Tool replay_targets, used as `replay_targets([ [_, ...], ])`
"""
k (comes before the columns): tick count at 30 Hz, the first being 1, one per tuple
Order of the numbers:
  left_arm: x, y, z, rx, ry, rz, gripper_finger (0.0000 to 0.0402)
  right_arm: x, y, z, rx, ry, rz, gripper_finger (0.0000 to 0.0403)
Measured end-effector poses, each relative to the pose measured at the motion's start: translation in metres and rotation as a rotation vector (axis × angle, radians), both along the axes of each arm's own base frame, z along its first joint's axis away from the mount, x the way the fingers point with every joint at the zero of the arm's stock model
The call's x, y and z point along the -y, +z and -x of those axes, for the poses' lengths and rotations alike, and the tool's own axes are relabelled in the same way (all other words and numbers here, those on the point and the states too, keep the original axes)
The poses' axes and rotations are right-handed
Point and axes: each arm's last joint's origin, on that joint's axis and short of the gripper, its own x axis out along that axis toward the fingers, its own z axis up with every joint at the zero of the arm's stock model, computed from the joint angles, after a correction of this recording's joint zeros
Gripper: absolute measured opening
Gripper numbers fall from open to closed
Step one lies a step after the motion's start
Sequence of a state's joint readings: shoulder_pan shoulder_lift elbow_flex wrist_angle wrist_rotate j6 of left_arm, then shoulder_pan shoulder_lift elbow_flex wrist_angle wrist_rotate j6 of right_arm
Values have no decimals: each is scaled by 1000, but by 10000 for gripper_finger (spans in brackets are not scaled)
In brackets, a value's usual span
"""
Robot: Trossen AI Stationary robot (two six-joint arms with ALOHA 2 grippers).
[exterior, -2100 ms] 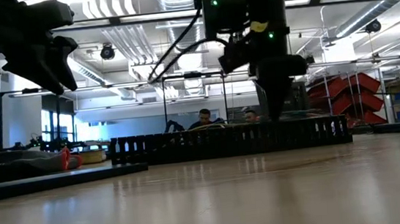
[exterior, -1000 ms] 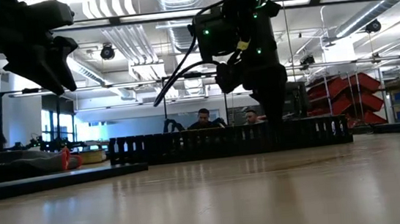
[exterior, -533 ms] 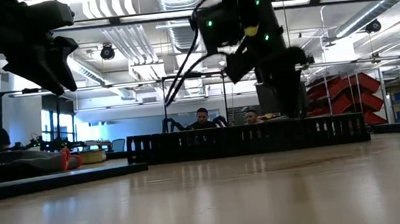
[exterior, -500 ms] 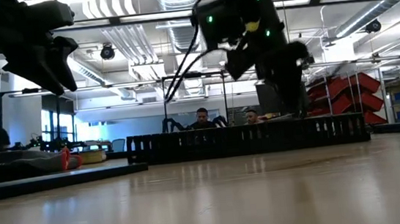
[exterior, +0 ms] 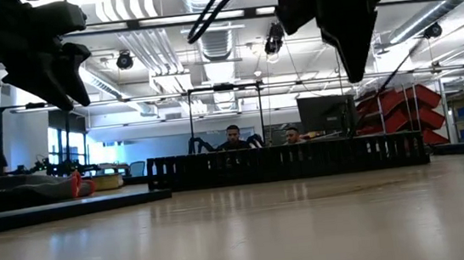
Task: Ziptie cables
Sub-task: Put the ziptied cable wires into the black cable duct
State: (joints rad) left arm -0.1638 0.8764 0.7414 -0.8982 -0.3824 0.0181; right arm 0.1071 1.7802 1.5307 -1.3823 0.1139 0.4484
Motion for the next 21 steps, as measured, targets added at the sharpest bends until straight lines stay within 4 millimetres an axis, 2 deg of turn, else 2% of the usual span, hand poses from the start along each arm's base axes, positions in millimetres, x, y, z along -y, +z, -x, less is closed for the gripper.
replay_targets([
  [6,0,-1,-1,-6,0,-1,206,-21,-8,1,-12,-2,46,170],
  [13,0,-1,-1,-9,0,-1,201,-21,-31,8,-96,-28,82,182],
  [17,0,-1,-1,-9,0,-1,195,-18,-37,13,-132,-35,93,168],
  [21,0,-1,-1,-9,0,-1,189,-17,-41,16,-151,-34,92,125],
])
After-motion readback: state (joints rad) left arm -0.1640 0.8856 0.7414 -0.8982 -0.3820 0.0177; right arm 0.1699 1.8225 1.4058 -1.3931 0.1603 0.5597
